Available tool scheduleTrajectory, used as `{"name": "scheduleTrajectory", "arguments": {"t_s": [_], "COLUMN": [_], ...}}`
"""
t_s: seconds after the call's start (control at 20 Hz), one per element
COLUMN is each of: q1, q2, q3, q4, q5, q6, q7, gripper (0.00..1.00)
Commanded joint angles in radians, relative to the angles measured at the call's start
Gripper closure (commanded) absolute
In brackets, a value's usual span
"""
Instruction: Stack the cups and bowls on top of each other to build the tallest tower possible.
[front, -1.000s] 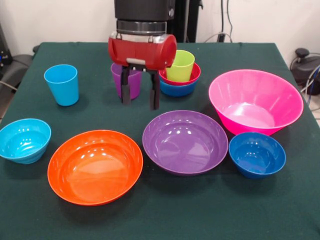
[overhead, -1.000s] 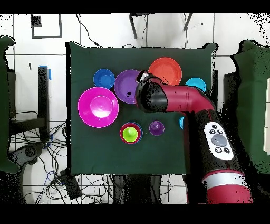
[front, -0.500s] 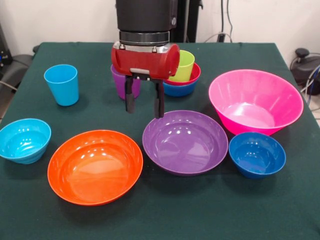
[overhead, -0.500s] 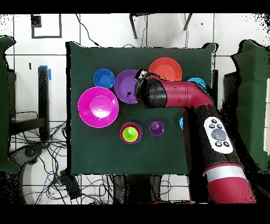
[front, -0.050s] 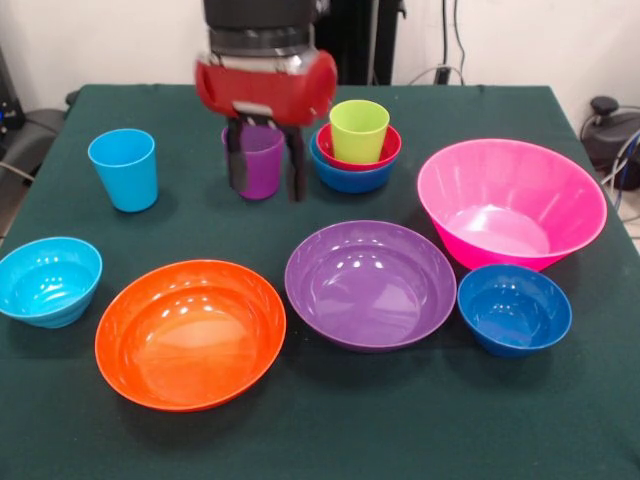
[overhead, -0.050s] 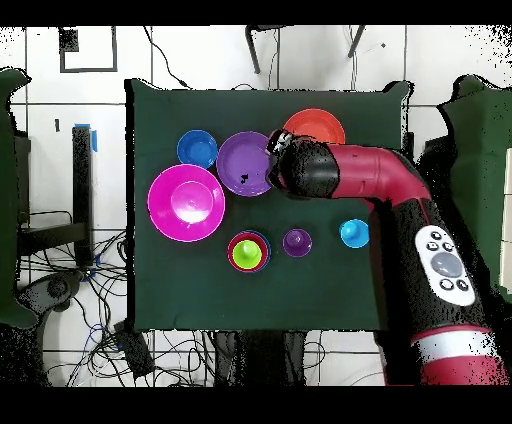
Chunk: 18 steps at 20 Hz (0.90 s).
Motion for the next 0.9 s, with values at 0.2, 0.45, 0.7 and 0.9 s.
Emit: {"name": "scheduleTrajectory", "arguments": {"t_s": [0.2,0.45,0.7,0.9], "q1": [-0.081,-0.098,-0.081,-0.09], "q2": [-0.074,-0.031,0.078,0.144], "q3": [0.151,0.179,0.182,0.197], "q4": [-0.034,-0.076,-0.148,-0.179], "q5": [-0.04,-0.075,-0.128,-0.151], "q6": [0.267,0.262,0.177,0.111], "q7": [-0.403,-0.425,-0.429,-0.449], "gripper": [0.0,0.0,0.0,0.0]}}
